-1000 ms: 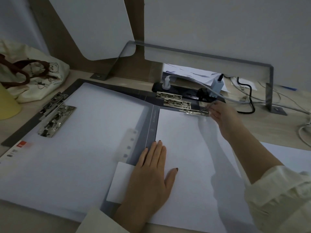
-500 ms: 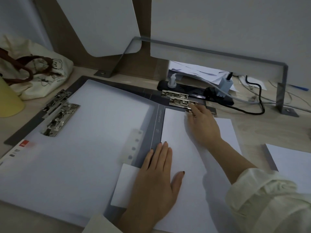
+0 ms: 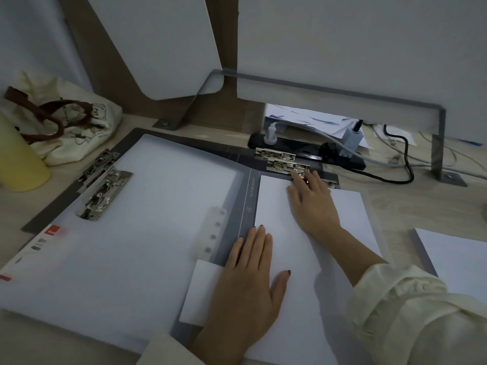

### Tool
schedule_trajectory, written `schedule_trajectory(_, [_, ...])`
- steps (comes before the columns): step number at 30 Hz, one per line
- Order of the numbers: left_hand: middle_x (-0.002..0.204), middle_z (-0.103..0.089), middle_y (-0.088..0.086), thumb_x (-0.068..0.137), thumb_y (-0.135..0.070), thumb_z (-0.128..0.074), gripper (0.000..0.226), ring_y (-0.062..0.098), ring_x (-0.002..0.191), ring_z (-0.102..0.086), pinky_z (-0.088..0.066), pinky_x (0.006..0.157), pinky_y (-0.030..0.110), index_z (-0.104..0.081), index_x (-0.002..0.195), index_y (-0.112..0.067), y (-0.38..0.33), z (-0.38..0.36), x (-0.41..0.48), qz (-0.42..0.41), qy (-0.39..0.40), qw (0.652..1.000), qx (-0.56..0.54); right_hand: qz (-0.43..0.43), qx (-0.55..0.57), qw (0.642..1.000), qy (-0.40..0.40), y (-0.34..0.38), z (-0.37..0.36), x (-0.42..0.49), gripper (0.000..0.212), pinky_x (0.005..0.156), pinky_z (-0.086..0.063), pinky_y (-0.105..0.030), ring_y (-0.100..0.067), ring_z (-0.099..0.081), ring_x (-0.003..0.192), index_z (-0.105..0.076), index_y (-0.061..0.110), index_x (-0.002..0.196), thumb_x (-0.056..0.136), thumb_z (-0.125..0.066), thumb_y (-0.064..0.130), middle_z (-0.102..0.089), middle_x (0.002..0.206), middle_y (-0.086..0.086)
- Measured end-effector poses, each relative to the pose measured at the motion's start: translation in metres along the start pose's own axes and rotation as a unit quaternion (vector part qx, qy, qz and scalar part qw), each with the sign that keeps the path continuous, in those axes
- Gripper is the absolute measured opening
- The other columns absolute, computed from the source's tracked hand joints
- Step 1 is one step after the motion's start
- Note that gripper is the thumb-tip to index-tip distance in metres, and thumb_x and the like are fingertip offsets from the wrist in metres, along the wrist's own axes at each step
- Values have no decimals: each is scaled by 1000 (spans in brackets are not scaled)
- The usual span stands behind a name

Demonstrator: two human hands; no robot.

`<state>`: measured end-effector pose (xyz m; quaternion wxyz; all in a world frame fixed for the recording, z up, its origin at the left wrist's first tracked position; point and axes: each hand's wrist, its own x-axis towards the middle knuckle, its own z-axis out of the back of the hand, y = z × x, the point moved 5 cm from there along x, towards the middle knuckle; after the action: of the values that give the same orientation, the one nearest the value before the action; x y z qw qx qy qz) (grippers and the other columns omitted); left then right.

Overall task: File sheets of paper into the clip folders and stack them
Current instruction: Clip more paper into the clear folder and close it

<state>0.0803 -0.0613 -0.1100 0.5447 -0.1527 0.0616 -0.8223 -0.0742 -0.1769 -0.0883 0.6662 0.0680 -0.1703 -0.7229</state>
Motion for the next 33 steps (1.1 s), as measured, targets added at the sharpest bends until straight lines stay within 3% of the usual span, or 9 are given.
schedule_trajectory(5, [139,-49,7,97,-50,-13,67,21,129,-47,-44,102,41,-50,133,-8,0,2,0,-10,11,1000,5,-18,-13,997,68,-10,23,-16,51,117,0,-35,-24,3,146,-17,26,148,99,-31,33,-4,158,-10])
schedule_trajectory(10, [139,-49,5,96,-54,-12,70,19,129,-46,-14,111,25,-50,132,-8,-2,8,-1,1,66,998,-4,-53,52,988,137,-45,89,-63,43,113,-17,-33,-22,-18,142,-40,24,138,96,-43,30,-21,154,-5])
schedule_trajectory(14, [156,1,-4,62,-80,20,112,2,137,12,16,111,18,-10,149,-16,-13,19,-5,17,80,996,-21,-107,117,981,109,-90,138,-123,33,94,-30,-20,-15,-41,128,-52,23,127,95,-46,29,-40,143,2])
schedule_trajectory(17, [156,3,-13,84,-66,-12,75,-4,137,15,7,112,17,-12,147,-26,-54,34,-15,17,101,982,-156,-123,90,985,82,-121,154,-163,31,96,-30,-20,-14,-44,126,-54,23,125,95,-45,28,-45,138,4])
schedule_trajectory(21, [136,-40,-22,94,-29,-50,35,-7,128,-32,-26,92,-5,-42,128,-35,-129,41,-30,69,148,854,-494,-123,14,992,35,-151,154,-199,32,99,-30,-22,-18,-44,125,-55,21,125,94,-47,27,-49,136,0])
schedule_trajectory(25, [133,-50,-10,84,-32,-59,50,4,123,-46,-38,101,14,-46,131,-22,-195,5,-43,131,257,738,-610,-118,-20,993,13,-162,140,-216,33,96,-36,-27,-21,-47,116,-56,19,124,94,-45,28,-53,131,-3])
schedule_trajectory(27, [129,-50,-9,76,-34,-60,54,7,120,-47,-35,107,26,-48,128,-24,-218,-12,-49,188,286,704,-622,-113,-26,993,9,-163,132,-219,31,88,-42,-27,-21,-53,105,-58,18,120,94,-45,28,-57,124,-4])
schedule_trajectory(30, [92,-51,-8,68,-29,-58,19,9,91,-52,-42,94,26,-51,86,-28,-240,-19,-49,224,328,678,-618,-114,-24,993,-2,-164,126,-221,31,77,-42,-25,-21,-55,99,-59,17,118,92,-49,29,-59,118,-5])
schedule_trajectory(33, [78,-49,-1,72,-23,-57,8,15,81,-52,-45,97,34,-50,73,-20,-241,-22,-42,264,312,660,-631,-116,-21,993,-14,-162,127,-222,35,73,-35,-22,-21,-54,99,-58,17,119,90,-51,36,-58,118,-4])
